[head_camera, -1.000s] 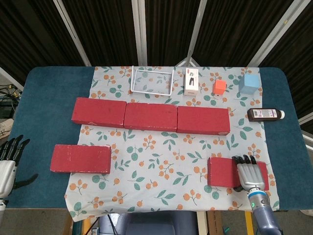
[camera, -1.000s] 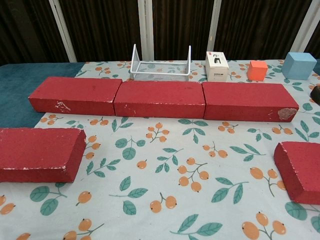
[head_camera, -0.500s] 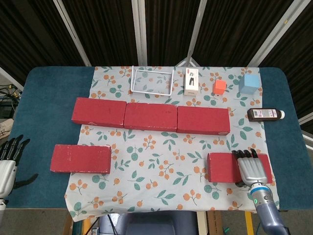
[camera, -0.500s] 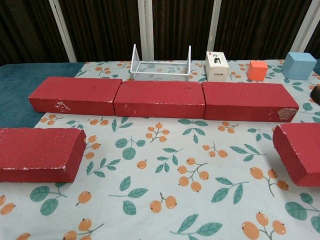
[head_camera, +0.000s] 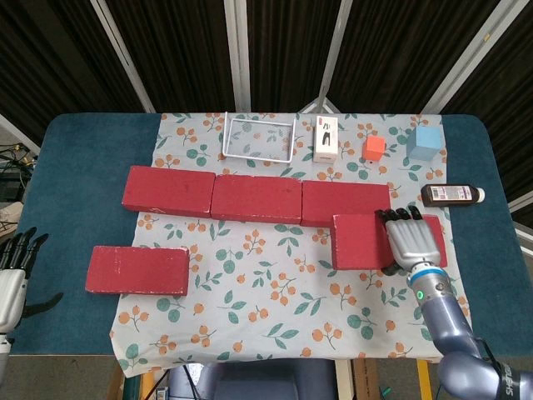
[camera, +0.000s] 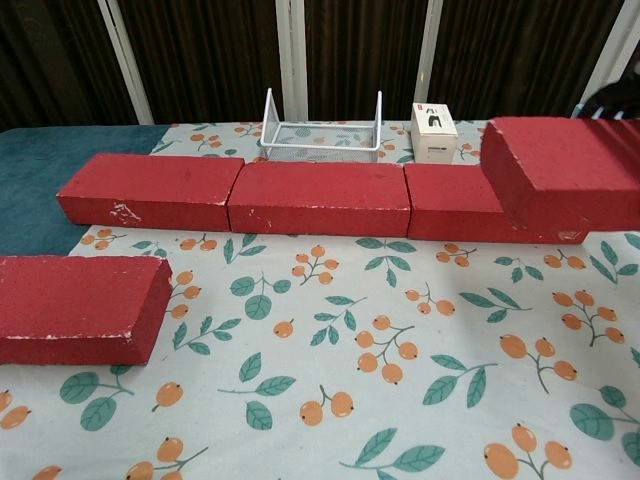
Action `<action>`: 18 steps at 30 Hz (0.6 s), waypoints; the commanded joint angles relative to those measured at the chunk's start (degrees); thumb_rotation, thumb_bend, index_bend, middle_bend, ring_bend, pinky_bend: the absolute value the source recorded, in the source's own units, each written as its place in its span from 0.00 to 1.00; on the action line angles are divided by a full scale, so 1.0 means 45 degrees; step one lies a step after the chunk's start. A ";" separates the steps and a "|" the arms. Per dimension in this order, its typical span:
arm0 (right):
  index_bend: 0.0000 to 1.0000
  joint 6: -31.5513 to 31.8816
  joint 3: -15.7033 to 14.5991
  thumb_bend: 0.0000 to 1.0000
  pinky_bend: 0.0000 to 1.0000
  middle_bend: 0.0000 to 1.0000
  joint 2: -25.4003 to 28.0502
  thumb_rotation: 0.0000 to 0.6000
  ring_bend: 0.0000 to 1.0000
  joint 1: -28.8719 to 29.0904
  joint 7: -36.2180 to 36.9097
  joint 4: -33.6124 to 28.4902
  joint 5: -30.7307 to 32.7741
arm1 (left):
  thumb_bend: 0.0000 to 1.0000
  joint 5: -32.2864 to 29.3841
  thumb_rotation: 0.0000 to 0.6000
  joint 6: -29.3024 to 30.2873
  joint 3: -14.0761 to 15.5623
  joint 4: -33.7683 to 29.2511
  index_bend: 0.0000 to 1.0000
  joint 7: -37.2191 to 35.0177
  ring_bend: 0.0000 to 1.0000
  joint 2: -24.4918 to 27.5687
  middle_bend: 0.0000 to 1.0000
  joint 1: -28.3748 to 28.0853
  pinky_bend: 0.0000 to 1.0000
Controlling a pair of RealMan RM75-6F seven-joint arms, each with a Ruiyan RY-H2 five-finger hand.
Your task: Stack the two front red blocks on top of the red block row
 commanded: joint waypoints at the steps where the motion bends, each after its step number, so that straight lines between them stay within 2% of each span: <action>1: 0.25 -0.0534 0.1145 0.05 0.00 0.35 -0.0474 1.00 0.12 0.2937 -0.1323 0.1020 0.3456 | 0.00 -0.0275 1.00 -0.0148 -0.0094 0.0036 0.10 0.0098 0.00 -0.0039 0.00 -0.0054 0.06; 5: 0.25 -0.0286 0.1451 0.05 0.00 0.35 -0.1632 1.00 0.12 0.4964 -0.2278 0.2484 0.5797 | 0.00 -0.0513 1.00 -0.0134 -0.0210 0.0061 0.10 0.0224 0.00 -0.0086 0.00 -0.0064 0.06; 9: 0.25 -0.0378 0.1717 0.05 0.00 0.35 -0.2635 1.00 0.12 0.6313 -0.2837 0.3990 0.7368 | 0.00 -0.0647 1.00 0.0042 -0.0327 0.0112 0.10 0.0351 0.00 -0.0167 0.00 -0.0024 0.06; 18: 0.25 -0.0738 0.1559 0.05 0.00 0.35 -0.4495 1.00 0.12 0.7818 -0.3703 0.7040 0.8711 | 0.00 -0.0871 1.00 0.0067 -0.0443 0.0263 0.10 0.0674 0.00 -0.0348 0.00 -0.0067 0.06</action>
